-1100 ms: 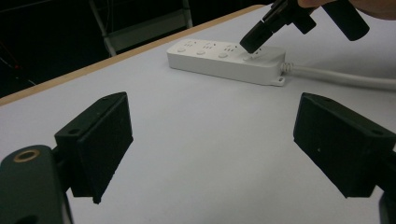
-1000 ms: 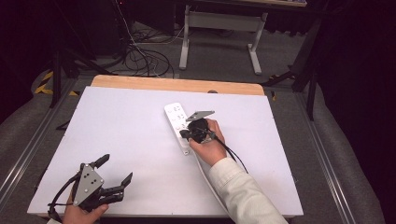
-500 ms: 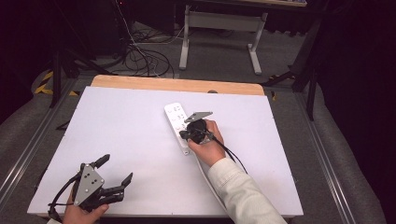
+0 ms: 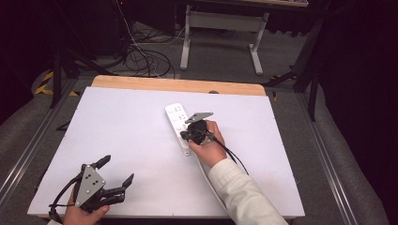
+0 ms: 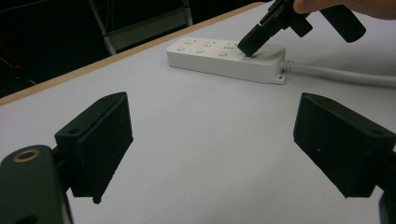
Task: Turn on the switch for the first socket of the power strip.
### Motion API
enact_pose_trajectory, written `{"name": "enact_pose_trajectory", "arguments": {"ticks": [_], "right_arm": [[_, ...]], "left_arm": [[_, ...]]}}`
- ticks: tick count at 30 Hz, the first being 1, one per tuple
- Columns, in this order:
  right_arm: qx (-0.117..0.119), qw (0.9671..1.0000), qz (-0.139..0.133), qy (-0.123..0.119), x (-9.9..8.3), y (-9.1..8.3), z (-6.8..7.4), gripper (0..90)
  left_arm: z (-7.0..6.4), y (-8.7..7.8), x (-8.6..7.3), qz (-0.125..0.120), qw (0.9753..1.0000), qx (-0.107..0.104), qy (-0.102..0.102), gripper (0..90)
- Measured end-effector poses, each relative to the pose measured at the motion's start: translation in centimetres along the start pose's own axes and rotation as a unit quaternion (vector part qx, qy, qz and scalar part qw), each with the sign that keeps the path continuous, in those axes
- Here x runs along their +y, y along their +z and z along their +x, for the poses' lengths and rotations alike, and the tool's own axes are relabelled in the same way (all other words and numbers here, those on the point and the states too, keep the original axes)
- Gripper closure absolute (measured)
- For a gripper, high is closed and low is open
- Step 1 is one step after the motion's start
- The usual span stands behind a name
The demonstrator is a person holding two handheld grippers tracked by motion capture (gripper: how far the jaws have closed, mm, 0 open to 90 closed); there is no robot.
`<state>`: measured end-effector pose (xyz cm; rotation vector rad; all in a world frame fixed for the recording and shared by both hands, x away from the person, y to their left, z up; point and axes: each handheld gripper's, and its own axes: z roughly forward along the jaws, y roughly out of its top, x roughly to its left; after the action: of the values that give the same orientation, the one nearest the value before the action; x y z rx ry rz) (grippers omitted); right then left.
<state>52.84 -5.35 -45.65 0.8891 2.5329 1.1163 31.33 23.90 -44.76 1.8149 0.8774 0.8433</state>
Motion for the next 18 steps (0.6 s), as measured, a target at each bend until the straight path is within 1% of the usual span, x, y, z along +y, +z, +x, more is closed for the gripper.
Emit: {"name": "enact_pose_trajectory", "arguments": {"ticks": [4,8,9,13,18], "right_arm": [[0.0,1.0,0.001,0.002,0.01,0.04,0.0,90.0],[-0.005,1.0,0.003,0.001,0.06,0.11,0.16,90.0],[-0.008,1.0,0.004,0.0,0.08,0.11,0.19,90.0],[-0.006,1.0,0.004,0.002,0.06,0.13,0.16,90.0],[-0.009,0.9999,0.007,-0.002,0.09,0.16,0.27,90.0]], "left_arm": [[-0.06,0.02,-0.01,0.0,1.0,-0.001,-0.001,12.5],[-0.08,0.01,0.0,0.0,1.0,-0.001,-0.001,12.5],[-0.05,-0.01,0.01,0.0,1.0,0.0,0.002,12.5],[-0.04,-0.02,0.01,0.001,1.0,0.0,0.001,12.5],[-0.07,-0.01,0.01,0.0,1.0,0.0,0.002,12.5]]}}
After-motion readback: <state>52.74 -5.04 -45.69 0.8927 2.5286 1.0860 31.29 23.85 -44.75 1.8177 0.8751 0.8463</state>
